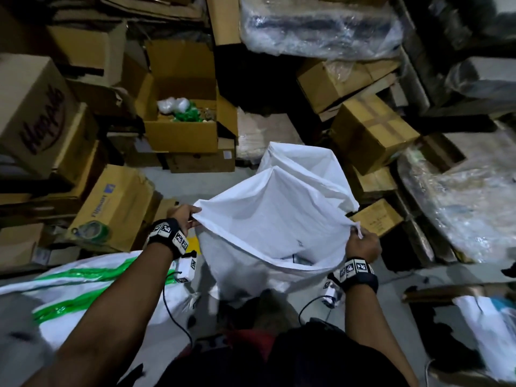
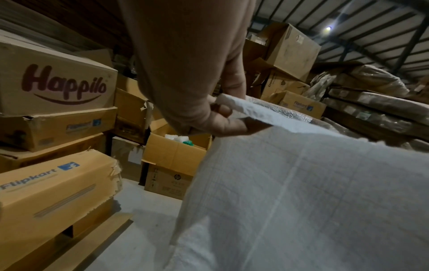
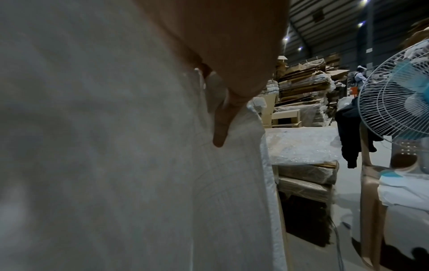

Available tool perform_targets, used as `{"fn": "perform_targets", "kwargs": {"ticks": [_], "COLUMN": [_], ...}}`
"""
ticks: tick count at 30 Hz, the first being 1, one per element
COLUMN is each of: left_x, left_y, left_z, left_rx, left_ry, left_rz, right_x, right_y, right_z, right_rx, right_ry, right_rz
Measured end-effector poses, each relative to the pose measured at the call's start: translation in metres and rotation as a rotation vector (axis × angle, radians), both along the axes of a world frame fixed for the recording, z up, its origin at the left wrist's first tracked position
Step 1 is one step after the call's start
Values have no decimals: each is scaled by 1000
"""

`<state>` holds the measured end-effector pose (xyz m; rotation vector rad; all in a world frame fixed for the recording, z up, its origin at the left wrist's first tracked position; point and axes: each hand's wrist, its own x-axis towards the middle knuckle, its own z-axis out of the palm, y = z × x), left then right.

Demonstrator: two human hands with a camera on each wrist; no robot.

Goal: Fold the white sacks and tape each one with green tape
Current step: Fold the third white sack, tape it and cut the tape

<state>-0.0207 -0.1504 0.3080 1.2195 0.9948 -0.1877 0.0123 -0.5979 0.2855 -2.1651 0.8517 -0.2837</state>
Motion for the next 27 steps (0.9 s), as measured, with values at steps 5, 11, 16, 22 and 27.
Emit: {"fn": "perform_targets", "kwargs": {"ticks": [5, 11, 16, 22, 27], "left_x": [23, 60, 77, 98, 120], "left_y": [-5, 8, 22, 29, 24], "left_z": [4, 7, 0, -26, -85], "left_rx": [-34, 5, 36, 55, 162], "left_ry": [-73, -121, -97, -153, -451], "left_rz": [-15, 52, 113, 36, 90], "right_x": [20, 57, 81, 111, 139], "right_y": [15, 44, 53, 48, 39], "right_z": [-6, -2, 2, -17, -90], "right_rx": [1, -6, -35, -79, -83], "right_ry": [-22, -93, -46, -124, -464], "right_rz": [18, 133, 225, 245, 142]}}
